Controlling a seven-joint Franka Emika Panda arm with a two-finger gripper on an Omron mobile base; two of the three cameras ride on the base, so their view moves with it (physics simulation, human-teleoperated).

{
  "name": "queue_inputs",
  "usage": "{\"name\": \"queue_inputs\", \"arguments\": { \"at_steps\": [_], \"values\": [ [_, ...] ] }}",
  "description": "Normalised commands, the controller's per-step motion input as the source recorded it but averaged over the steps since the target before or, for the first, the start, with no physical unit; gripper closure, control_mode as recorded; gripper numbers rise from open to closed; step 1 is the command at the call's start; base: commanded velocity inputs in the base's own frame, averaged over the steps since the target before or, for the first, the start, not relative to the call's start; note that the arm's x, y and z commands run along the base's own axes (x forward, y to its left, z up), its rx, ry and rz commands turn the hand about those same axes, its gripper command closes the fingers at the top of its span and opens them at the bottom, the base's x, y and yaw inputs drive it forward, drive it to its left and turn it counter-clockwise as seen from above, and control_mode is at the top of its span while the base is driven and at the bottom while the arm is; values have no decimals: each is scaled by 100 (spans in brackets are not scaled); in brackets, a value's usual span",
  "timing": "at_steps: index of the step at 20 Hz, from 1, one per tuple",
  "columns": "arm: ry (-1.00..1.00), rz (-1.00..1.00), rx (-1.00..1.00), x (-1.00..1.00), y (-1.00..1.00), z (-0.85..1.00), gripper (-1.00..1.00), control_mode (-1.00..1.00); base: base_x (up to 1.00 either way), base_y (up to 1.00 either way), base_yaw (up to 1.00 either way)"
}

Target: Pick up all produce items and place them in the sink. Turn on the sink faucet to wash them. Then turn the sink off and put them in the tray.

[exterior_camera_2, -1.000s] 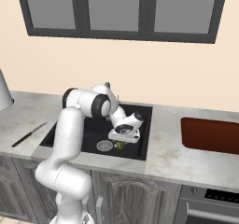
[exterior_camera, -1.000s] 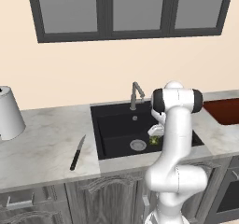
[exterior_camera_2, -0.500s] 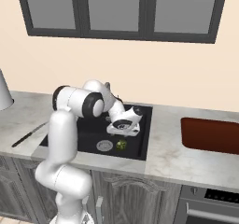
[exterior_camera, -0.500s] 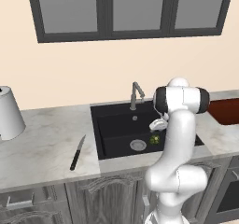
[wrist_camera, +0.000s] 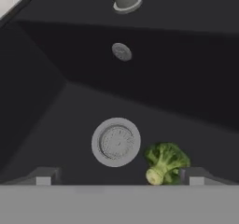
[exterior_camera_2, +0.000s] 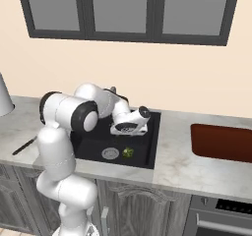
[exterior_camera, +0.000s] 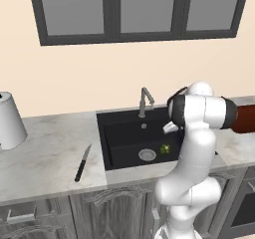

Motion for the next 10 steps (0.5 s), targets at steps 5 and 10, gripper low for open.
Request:
{"name": "queue_inputs", "arguments": {
  "at_steps": [5, 10],
  "values": [
    [-21, 0, 1, -36, 0, 49, -100, -100, 0, 0, 0],
    [-25, 0, 2, -46, 0, 50, -100, -100, 0, 0, 0]
  ]
}}
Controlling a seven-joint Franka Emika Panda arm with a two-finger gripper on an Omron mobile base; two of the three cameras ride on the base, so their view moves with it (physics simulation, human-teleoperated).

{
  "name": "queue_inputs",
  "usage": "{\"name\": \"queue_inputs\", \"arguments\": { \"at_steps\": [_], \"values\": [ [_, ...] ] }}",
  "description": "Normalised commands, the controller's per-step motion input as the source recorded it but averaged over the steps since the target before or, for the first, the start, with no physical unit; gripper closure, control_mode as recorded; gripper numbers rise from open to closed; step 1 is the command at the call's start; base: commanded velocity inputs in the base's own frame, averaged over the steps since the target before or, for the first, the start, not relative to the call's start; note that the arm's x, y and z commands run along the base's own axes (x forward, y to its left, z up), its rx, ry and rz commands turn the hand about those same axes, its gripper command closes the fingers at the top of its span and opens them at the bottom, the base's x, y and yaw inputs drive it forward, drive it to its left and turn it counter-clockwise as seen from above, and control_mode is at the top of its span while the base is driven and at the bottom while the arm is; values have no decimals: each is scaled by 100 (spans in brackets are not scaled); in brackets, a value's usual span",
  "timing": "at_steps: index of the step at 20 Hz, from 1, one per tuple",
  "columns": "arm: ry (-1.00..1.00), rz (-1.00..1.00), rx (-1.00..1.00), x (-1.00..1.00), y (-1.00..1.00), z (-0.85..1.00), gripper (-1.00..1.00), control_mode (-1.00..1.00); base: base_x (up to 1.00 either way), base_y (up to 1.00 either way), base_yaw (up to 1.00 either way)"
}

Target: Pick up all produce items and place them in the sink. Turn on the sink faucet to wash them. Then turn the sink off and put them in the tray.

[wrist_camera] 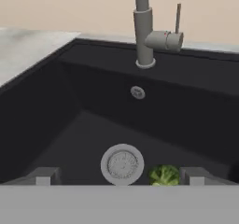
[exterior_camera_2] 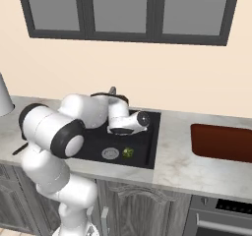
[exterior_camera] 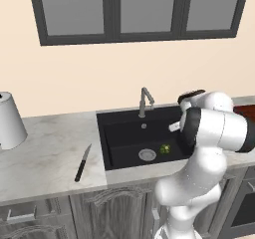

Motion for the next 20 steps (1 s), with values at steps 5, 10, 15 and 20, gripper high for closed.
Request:
{"name": "queue_inputs", "arguments": {
  "at_steps": [5, 10, 15, 20],
  "values": [
    [-25, 0, 2, -47, 0, 44, -100, -100, 0, 0, 0],
    [-27, 0, 6, -53, 0, 38, -100, -100, 0, 0, 0],
    [-22, 0, 6, -26, 0, 48, -100, -100, 0, 0, 0],
    [-8, 0, 8, 0, -3, 61, -100, -100, 0, 0, 0]
  ]
}}
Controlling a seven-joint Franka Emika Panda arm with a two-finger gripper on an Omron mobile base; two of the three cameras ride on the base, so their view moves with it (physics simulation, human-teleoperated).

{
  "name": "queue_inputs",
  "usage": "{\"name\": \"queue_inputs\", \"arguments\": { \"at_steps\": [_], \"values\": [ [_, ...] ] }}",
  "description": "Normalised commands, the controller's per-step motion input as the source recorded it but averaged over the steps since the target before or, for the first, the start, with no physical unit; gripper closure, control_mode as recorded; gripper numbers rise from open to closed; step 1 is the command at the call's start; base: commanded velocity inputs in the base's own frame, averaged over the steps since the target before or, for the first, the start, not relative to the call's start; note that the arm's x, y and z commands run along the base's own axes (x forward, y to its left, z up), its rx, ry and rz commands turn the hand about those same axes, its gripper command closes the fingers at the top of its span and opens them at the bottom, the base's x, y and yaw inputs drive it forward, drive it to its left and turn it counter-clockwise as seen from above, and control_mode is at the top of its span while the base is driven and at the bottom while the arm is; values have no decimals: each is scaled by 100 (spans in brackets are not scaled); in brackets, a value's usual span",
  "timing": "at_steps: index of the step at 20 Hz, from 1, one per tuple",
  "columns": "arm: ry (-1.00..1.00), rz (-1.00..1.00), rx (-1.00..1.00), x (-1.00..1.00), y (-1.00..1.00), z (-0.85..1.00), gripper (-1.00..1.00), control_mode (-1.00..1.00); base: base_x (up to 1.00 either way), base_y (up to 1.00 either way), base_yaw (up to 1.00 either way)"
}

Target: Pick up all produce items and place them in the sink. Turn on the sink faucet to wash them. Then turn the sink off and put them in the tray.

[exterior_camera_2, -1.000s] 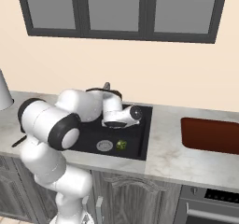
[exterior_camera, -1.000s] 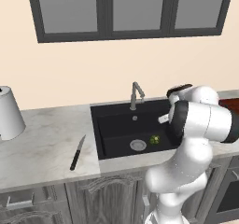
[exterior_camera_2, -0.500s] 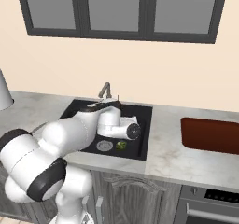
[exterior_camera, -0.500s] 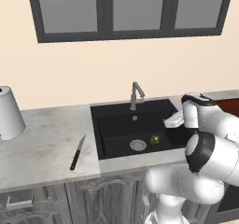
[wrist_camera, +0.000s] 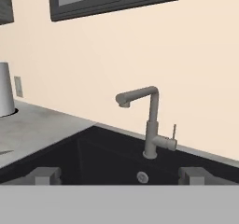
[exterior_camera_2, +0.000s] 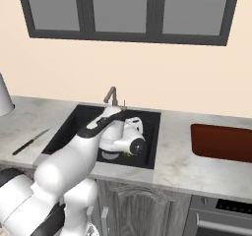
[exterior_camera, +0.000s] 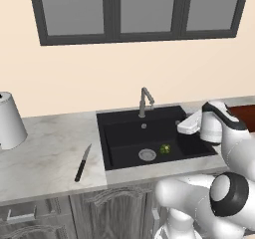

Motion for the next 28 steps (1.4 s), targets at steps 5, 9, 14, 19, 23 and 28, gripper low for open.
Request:
{"name": "queue_inputs", "arguments": {
  "at_steps": [5, 9, 14, 19, 23, 28],
  "values": [
    [-1, 0, 3, 0, -2, 12, -100, -100, 0, 0, 0],
    [1, 0, 5, 10, -5, 0, -100, -100, 0, 0, 0],
    [0, 0, 4, 19, -6, 0, -100, -100, 0, 0, 0],
    [0, 0, 0, 27, 0, 0, -100, -100, 0, 0, 0],
    [0, 0, 0, 23, 0, 0, -100, -100, 0, 0, 0],
    [0, 2, 0, 19, 0, 0, -100, -100, 0, 0, 0]
  ]
}}
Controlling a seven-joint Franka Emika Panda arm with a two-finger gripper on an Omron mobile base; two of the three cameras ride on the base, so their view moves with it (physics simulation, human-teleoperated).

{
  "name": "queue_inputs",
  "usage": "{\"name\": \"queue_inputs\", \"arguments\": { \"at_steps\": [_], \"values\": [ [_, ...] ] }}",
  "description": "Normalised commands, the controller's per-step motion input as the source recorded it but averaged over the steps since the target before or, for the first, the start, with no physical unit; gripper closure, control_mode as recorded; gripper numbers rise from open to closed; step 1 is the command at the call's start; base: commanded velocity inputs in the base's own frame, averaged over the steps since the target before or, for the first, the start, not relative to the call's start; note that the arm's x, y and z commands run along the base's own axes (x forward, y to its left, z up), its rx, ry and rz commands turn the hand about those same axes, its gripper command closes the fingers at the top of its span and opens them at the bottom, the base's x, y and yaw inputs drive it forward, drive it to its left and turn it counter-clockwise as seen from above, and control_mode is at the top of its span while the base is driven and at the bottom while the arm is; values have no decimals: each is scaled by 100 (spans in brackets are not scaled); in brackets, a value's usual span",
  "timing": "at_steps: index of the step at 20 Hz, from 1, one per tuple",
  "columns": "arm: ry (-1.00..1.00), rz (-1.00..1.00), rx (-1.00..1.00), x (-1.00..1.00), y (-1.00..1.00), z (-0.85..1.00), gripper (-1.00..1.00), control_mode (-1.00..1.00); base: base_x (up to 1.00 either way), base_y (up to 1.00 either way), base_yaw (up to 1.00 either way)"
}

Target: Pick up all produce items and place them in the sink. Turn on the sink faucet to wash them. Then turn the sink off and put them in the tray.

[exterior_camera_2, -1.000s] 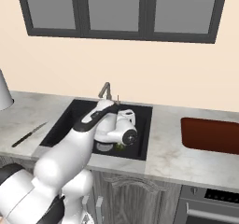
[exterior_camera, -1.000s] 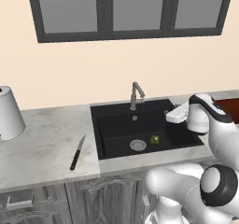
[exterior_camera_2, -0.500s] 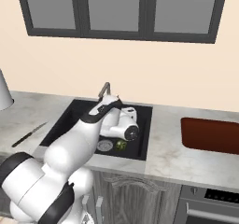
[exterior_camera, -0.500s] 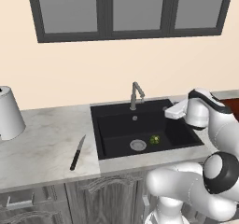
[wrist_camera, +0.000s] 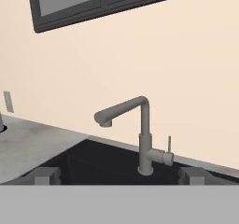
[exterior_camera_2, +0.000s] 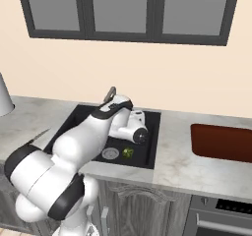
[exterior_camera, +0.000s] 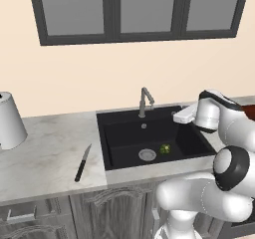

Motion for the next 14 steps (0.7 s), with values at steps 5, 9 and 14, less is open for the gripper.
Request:
{"name": "queue_inputs", "arguments": {
  "at_steps": [5, 9, 14],
  "values": [
    [0, 1, 0, 25, 0, 0, -100, -100, 0, 0, 0],
    [0, 0, 0, 5, -15, 0, -100, -100, 0, 0, 0],
    [0, 0, 1, 8, -16, -1, -100, -100, 0, 0, 0]
  ]
}}
